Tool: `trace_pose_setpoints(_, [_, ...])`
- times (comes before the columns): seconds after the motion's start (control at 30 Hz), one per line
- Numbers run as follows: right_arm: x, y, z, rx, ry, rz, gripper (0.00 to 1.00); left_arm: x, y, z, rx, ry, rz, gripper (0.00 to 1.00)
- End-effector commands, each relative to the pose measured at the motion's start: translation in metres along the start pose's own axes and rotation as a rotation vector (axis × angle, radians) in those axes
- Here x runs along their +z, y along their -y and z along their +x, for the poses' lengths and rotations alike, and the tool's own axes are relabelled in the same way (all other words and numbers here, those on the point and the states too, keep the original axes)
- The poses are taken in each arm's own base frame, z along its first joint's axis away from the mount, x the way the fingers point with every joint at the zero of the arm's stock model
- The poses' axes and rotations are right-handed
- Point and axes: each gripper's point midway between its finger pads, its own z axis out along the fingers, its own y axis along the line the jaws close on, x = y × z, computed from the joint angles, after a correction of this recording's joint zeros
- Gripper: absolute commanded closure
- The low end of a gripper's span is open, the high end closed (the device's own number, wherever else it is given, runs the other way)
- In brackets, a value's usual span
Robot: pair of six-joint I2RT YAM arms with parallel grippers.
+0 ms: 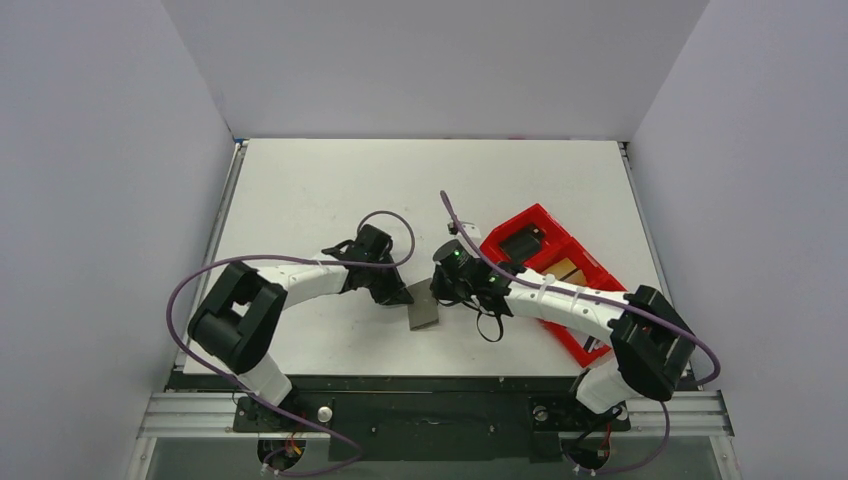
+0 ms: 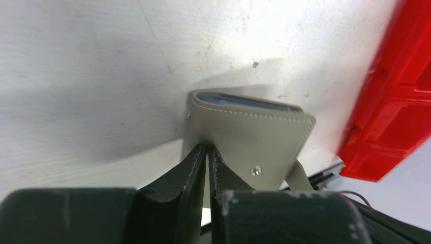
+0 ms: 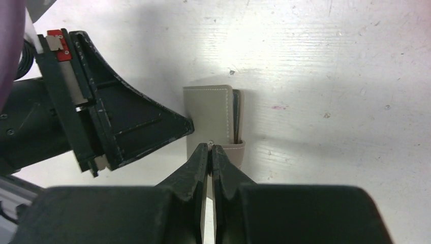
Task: Take the credit cards out of the card holder
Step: Open the card holder at the center of the board.
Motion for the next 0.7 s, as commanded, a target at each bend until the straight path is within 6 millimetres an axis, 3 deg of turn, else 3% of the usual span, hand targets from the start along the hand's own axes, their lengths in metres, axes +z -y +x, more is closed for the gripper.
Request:
trace_pose_setpoints(0.0, [-0.023,-0.028,-0.028,0.059,0.074,-0.1,1.0,-0.033,0.0,-0.03,0.107,0.141,-0.078,0.93])
trace_pose_setpoints(0.2, [-0.032,-0.039,-0.032,0.052,0.075,-0.108,1.0,-0.074,0.002,-0.05,0.155,0.233,-0.087,0.82])
trace_pose_setpoints(0.33, [-0.038,-0.054,-0.034,0.049,0.075,-0.133,1.0,-0.091,0.002,-0.054,0.184,0.253,-0.082,0.78])
trace_pose_setpoints(0.47, [-0.041,-0.065,-0.037,0.039,0.077,-0.144,1.0,-0.1,0.002,-0.053,0.206,0.254,-0.081,0.76])
trace_pose_setpoints(0.67, [-0.035,-0.063,-0.031,0.025,0.057,-0.116,1.0,-0.099,-0.001,-0.048,0.221,0.235,-0.069,0.76])
